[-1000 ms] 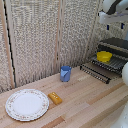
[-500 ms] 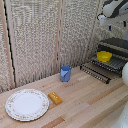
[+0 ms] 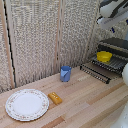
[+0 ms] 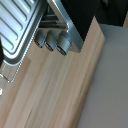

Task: Please reach out your grabber to the yellow dish. Tenderly grip the yellow dish using your grabber. Set the yellow dish on the baking sheet. Posit your grabber on the rim of the baking sheet carrying the yellow dish. Mindfully slide the baking sheet with the yellow dish into the oven. Let go of your grabber's hold on the baking sheet's edge when it is entirely in the oven.

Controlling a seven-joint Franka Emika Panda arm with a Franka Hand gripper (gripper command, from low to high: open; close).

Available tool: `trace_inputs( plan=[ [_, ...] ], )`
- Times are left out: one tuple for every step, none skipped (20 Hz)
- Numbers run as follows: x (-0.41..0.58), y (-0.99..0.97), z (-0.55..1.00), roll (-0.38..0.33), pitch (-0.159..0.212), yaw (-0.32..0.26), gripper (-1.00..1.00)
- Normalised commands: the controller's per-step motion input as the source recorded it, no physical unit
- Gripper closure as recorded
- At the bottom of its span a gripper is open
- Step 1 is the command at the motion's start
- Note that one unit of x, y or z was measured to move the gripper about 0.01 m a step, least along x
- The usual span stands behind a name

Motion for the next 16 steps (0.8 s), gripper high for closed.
trace_inputs(
  plan=[
    [0.000, 0.20, -0.45, -0.285, 0.153, 0.181, -1.00],
    [0.043, 0.19, -0.47, -0.289, 0.137, 0.186, -1.00],
    [0.077, 0.18, -0.49, -0.292, 0.123, 0.192, -1.00],
    [0.094, 0.17, -0.50, -0.291, 0.117, 0.195, -1.00],
    [0.100, 0.16, -0.50, -0.290, 0.111, 0.200, -1.00],
    [0.109, 0.15, -0.51, -0.292, 0.109, 0.203, -1.00],
    [0.114, 0.15, -0.51, -0.292, 0.105, 0.204, -1.00],
    [0.126, 0.15, -0.52, -0.292, 0.103, 0.206, -1.00],
    [0.131, 0.15, -0.52, -0.294, 0.099, 0.206, -1.00],
    [0.169, 0.14, -0.54, -0.292, 0.086, 0.212, -1.00],
    [0.174, 0.13, -0.54, -0.288, 0.083, 0.220, -1.00],
    [0.169, 0.12, -0.54, -0.286, 0.084, 0.222, -1.00],
    [0.154, 0.12, -0.53, -0.284, 0.087, 0.224, -1.00],
    [0.120, 0.10, -0.51, -0.277, 0.099, 0.227, -1.00],
    [0.086, 0.09, -0.49, -0.275, 0.105, 0.228, -1.00],
    [0.063, 0.09, -0.47, -0.269, 0.116, 0.227, -1.00]
  ],
)
